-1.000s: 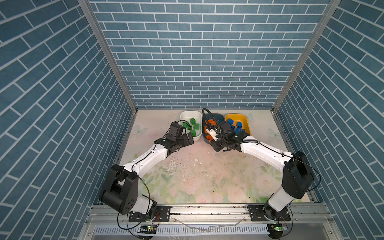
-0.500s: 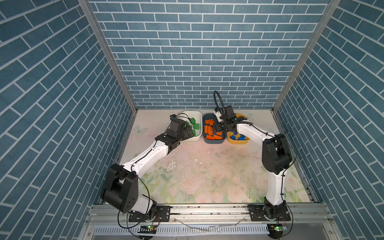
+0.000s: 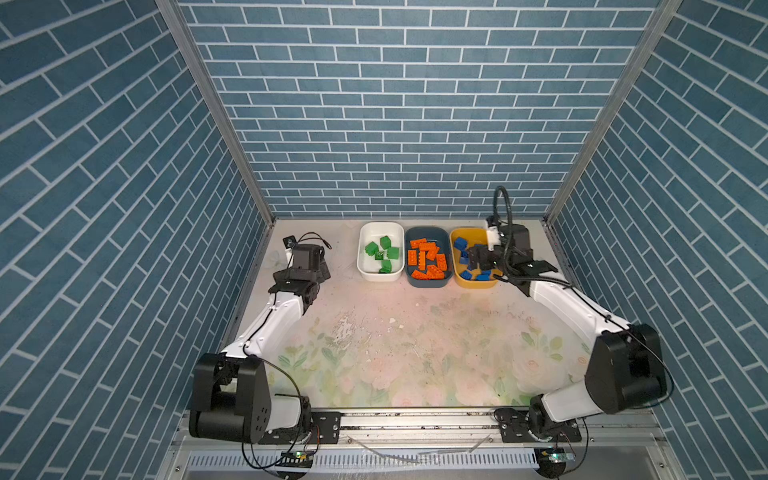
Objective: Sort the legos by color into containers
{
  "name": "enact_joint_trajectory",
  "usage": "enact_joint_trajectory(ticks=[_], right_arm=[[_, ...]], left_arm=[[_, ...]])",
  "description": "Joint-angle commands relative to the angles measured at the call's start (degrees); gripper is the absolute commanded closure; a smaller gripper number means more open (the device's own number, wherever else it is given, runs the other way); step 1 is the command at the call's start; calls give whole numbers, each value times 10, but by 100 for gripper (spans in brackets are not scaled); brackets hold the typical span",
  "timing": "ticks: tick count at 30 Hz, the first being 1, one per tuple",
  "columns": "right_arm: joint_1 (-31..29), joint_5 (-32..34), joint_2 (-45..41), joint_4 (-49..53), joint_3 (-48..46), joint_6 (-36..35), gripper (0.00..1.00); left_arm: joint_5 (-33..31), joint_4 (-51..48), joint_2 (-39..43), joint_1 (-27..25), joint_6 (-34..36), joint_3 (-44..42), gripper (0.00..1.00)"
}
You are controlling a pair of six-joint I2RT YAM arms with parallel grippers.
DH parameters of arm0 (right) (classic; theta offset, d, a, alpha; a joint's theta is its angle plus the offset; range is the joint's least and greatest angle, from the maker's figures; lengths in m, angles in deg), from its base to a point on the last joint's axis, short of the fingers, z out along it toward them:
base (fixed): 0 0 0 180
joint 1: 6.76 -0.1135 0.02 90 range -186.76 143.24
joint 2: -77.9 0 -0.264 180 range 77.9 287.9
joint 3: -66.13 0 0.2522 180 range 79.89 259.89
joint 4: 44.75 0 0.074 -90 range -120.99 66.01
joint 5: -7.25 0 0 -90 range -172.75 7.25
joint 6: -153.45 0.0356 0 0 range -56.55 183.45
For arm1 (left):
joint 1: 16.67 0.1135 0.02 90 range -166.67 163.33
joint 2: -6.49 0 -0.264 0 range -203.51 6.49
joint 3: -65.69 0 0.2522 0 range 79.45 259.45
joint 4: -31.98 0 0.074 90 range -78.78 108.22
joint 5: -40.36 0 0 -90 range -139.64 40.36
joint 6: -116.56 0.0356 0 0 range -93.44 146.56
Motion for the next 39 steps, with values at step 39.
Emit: enact_joint_trajectory(ticks=[39], right_arm=[[193, -71, 55, -532, -366, -12, 1]], left_arm=[[101, 604, -101, 27, 208, -284, 1]])
